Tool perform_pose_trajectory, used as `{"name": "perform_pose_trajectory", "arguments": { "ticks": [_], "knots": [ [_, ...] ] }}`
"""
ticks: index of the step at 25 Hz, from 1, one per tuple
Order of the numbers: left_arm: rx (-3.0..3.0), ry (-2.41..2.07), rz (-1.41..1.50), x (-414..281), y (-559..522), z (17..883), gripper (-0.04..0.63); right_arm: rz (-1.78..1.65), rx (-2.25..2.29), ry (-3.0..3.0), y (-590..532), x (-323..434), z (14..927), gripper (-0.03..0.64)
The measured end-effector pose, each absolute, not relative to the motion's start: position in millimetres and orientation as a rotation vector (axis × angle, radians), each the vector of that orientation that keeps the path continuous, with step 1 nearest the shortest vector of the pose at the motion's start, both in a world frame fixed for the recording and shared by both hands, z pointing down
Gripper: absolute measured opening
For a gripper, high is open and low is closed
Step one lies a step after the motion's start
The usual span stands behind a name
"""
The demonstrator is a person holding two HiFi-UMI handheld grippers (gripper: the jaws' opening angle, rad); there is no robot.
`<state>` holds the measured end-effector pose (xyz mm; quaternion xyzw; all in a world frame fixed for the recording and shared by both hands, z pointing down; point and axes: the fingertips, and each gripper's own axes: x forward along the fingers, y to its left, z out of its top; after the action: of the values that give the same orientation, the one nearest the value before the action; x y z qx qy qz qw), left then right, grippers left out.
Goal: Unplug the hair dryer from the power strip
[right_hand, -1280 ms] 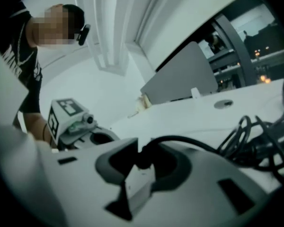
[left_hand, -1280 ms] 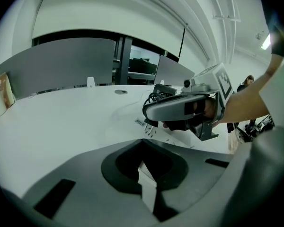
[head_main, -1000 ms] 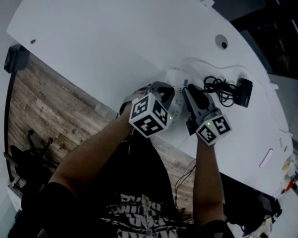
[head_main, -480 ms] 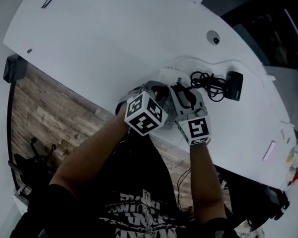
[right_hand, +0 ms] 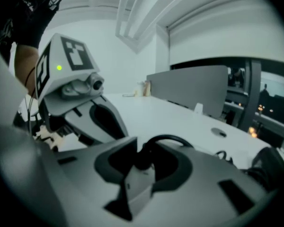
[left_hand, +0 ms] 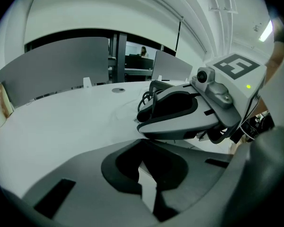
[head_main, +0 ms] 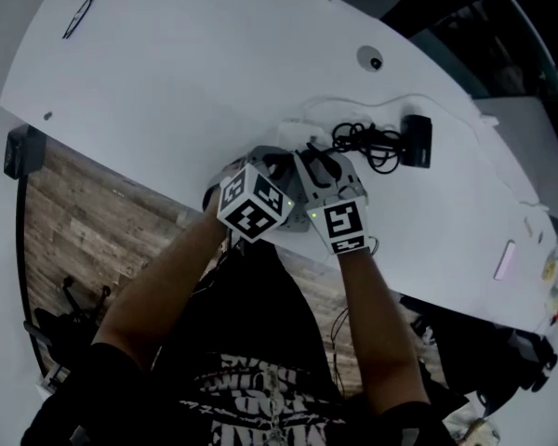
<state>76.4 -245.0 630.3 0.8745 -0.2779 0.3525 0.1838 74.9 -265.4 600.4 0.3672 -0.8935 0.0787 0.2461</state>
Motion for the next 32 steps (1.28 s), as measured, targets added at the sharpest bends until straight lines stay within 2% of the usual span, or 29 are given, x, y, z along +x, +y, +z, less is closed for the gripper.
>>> {"name": "perform_pose_trajectory", "arguments": {
  "ticks": [9, 12, 18, 20, 21, 22, 27, 32],
  "knots": [
    [2.416, -0.871, 1.018, 73, -249, 631, 0.025, 0.459, 1.031, -2.5, -259, 80, 601, 0.129],
    [2.479, -1.047, 0.866, 60, -260, 601, 0.025, 0.479, 1.027, -2.48, -241, 87, 601, 0.181],
    [2.598, -1.263, 0.5, 15, -247, 513, 0.025, 0.514, 1.146, -2.514, -194, 119, 563, 0.186],
    [2.632, -1.303, 0.4, -4, -236, 486, 0.025, 0.461, 1.265, -2.56, -184, 135, 526, 0.148],
    [2.642, -1.332, 0.357, -14, -231, 474, 0.025, 0.435, 1.331, -2.57, -180, 143, 508, 0.065],
    [2.645, -1.365, 0.319, -25, -228, 463, 0.025, 0.419, 1.394, -2.572, -176, 151, 491, 0.052],
    [2.602, -1.468, 0.168, -55, -218, 410, 0.025, 0.372, 1.552, -2.61, -162, 163, 436, 0.043],
    [2.657, -1.416, 0.094, -44, -211, 382, 0.025, 0.343, 1.543, -2.626, -154, 150, 424, 0.042]
  ]
}}
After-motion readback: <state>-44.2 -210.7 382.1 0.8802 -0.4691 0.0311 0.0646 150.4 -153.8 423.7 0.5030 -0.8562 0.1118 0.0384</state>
